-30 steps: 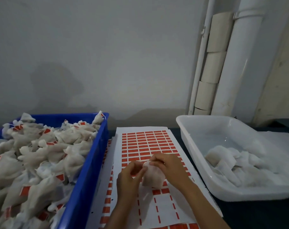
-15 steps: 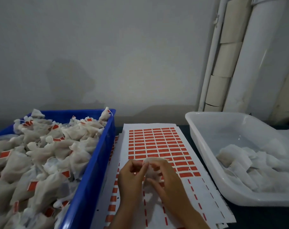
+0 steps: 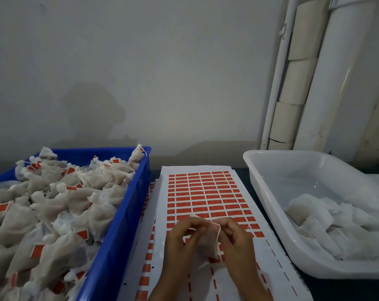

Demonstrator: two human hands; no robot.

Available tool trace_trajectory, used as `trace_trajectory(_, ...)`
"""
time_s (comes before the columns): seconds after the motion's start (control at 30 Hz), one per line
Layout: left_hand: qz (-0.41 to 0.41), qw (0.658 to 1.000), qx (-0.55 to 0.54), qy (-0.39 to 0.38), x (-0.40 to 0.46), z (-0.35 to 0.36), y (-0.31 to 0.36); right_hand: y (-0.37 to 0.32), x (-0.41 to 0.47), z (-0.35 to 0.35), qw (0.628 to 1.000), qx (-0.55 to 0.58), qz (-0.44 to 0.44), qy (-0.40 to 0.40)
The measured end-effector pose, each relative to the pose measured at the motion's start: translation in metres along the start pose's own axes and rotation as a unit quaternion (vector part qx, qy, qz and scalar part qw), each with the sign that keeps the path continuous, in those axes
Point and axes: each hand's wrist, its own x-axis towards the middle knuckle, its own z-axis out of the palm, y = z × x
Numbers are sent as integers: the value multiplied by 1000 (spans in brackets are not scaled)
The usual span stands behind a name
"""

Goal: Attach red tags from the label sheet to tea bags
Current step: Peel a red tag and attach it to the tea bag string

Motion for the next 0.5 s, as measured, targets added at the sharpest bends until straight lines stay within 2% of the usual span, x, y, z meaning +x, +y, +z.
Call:
trace_trajectory(0.1, -61, 995, -59, 51, 2, 3, 0, 1, 1, -1, 1000, 6, 23, -8)
trace_trajectory(0.13, -76, 994, -46, 57, 3, 3, -1, 1, 1, 0, 999, 11, 29, -14)
trace_trajectory(0.2, -87, 995, 10, 47, 5, 2, -2, 1, 0, 1, 999, 27, 39, -22)
trace_trajectory(0.27, -128, 991, 1, 41, 6, 0, -5, 0, 1, 1, 997, 51, 54, -27)
trace_trajectory(0.37, -181, 983, 4, -9, 3, 0, -9, -1, 1, 1, 994, 77, 72, -21)
trace_trajectory(0.5, -192, 981, -9, -2, -2, 1, -10, 1, 3, -3, 997, 42, 61, 18)
